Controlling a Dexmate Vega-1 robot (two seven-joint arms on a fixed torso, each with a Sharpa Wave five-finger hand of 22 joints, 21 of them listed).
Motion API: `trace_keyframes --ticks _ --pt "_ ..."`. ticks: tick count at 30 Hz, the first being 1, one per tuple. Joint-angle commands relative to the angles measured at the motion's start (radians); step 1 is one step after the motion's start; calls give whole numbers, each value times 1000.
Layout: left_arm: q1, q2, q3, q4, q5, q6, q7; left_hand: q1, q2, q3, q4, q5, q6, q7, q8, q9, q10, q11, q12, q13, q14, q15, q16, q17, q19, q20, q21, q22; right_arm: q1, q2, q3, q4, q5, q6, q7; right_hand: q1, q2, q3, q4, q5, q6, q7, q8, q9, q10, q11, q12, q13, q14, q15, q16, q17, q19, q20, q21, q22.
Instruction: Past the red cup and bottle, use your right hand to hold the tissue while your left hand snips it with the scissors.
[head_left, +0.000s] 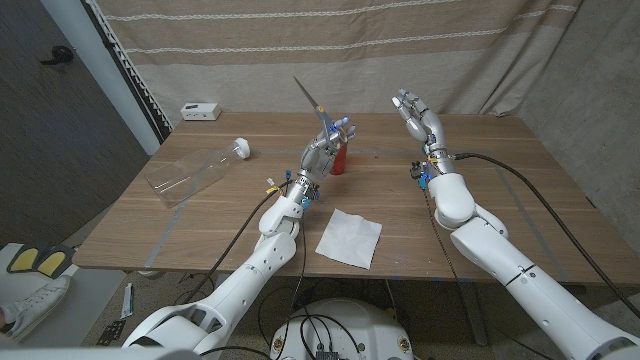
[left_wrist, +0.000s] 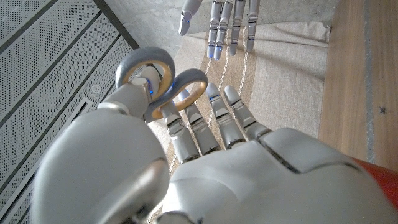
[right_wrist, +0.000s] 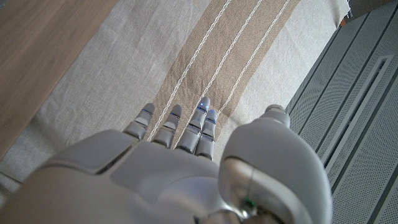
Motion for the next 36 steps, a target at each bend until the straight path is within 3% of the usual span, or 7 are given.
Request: trace_keyframes --ticks 1,7,10,22,24,28,36 --pt "23 6 2 -54 6 26 49 92 44 -17 0 7 23 5 16 3 34 -4 15 7 40 -178 10 7 7 -67 15 1 -8 2 2 -3 -2 15 -2 -1 5 -1 -8 6 6 1 8 4 10 1 6 1 10 -133 5 2 3 9 -2 1" --pt "33 13 9 -81 8 47 73 38 -67 -54 20 41 78 5 42 0 71 -4 19 15 73 -175 -2 3 15 -79 25 4 -17 1 5 -11 -5 14 -6 -1 5 -1 -8 6 13 0 11 3 14 1 7 0 12 -134 6 0 4 9 -3 1" --pt "38 17 13 -93 14 47 82 12 -119 -85 13 62 80 6 38 -5 72 -4 15 16 71 -172 -12 0 16 -79 24 4 -20 1 6 -13 -8 18 -8 -1 6 -1 -8 6 15 -2 11 3 17 2 8 0 12 -134 5 0 4 9 -3 1" --pt "23 33 17 -103 -59 149 6 -21 -108 -122 13 85 95 8 35 -9 69 -4 8 16 74 -174 -18 0 18 -87 22 4 -24 6 8 -11 -9 26 -7 -2 6 -1 -9 6 22 -4 13 3 22 1 10 0 12 -132 5 -3 4 9 -3 1" --pt "20 31 14 -98 -64 152 -3 45 -57 -101 -2 81 122 8 40 -7 80 -6 5 11 84 -179 -15 6 20 -96 31 9 -24 8 8 -9 -7 27 -8 -2 7 -1 -9 6 22 -4 13 3 23 1 10 0 12 -133 5 -3 4 8 -3 1" --pt "20 31 13 -102 -68 165 -5 75 -45 -93 -3 64 110 4 34 -6 83 -5 2 8 84 -180 -17 7 17 -95 36 11 -20 11 5 -2 -5 33 -4 -2 7 -1 -9 6 24 -3 13 3 25 1 11 -1 12 -133 5 -4 4 9 -3 1" --pt "24 36 10 -117 -58 177 24 -33 -113 -152 36 61 88 5 13 -9 63 -3 -4 11 66 -170 -35 6 8 -83 35 8 -13 20 2 15 -1 40 -2 -2 8 -1 -10 7 27 -3 13 3 28 1 12 -1 12 -131 5 -5 5 9 -4 1"
